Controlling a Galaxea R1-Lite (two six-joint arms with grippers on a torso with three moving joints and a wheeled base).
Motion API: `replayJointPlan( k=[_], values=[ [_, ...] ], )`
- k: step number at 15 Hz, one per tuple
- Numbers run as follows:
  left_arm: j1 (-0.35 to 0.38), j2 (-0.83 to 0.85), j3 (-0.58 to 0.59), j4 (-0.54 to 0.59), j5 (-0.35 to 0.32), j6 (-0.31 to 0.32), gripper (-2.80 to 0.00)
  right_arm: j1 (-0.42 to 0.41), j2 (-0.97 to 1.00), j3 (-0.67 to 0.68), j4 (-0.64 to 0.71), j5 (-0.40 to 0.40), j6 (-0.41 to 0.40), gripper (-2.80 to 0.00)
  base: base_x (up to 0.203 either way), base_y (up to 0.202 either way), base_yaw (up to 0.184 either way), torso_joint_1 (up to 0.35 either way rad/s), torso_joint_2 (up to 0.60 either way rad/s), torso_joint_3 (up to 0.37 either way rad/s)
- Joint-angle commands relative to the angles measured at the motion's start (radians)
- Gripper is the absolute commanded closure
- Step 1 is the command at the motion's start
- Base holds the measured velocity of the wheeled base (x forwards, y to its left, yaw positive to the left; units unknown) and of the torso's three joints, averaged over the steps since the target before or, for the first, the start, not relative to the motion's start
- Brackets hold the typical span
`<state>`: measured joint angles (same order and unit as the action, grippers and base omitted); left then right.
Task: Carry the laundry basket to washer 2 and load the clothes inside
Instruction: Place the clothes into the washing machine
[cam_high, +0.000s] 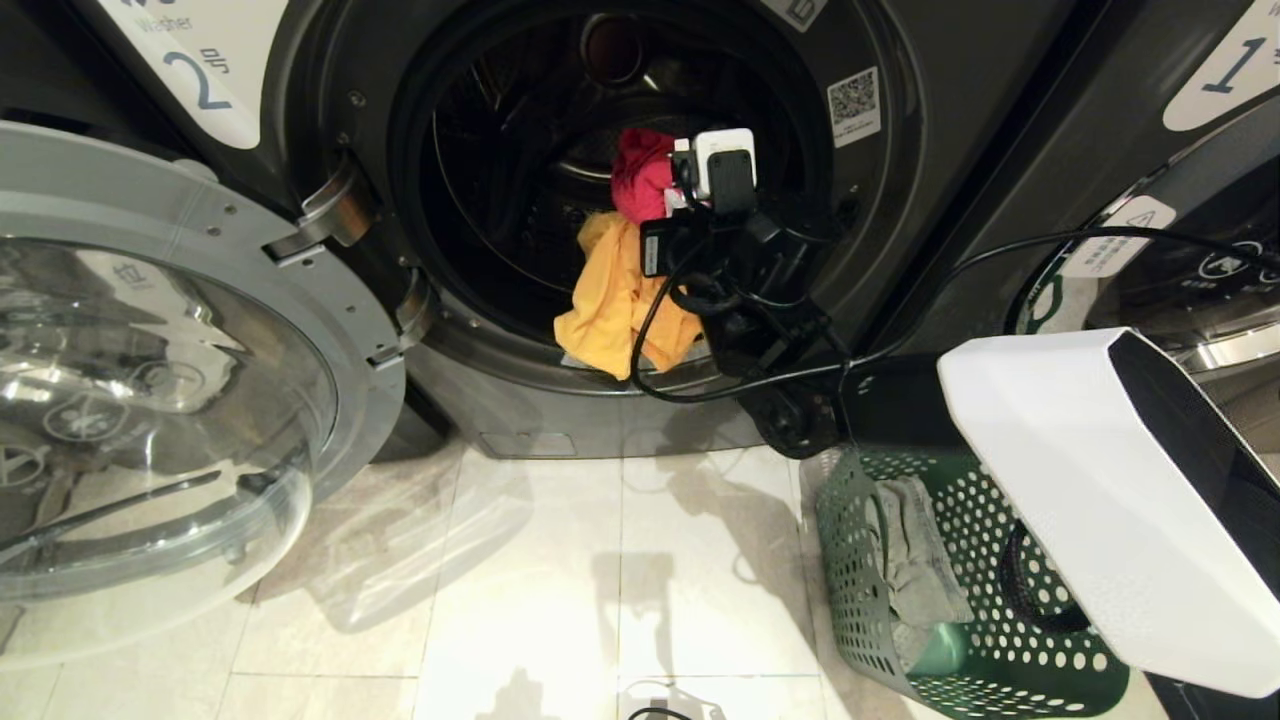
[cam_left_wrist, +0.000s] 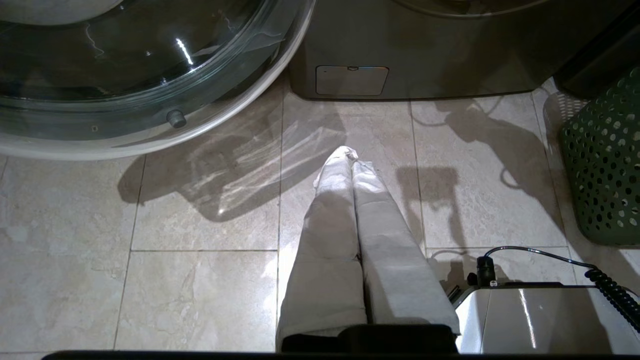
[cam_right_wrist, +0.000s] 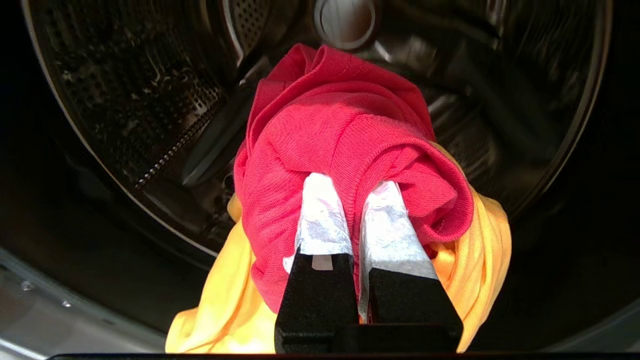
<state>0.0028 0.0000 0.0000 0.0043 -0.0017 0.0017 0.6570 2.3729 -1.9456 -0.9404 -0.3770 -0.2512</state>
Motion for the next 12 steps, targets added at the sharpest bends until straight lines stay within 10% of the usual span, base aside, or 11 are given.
replayJointPlan(
  k=[1, 12],
  values=[
    [0.000, 0.002, 0.000, 0.000, 0.000, 0.000, 0.00, 0.002, -0.035, -0.001, -0.004, 0.001, -0.039, 0.00, 0.000, 0.000, 0.000, 0.000, 0.00, 0.000],
    [0.000, 0.002, 0.000, -0.003, 0.000, 0.003, 0.00, 0.016, -0.058, 0.005, 0.002, -0.003, -0.051, 0.00, 0.000, 0.000, 0.000, 0.000, 0.00, 0.000]
  ],
)
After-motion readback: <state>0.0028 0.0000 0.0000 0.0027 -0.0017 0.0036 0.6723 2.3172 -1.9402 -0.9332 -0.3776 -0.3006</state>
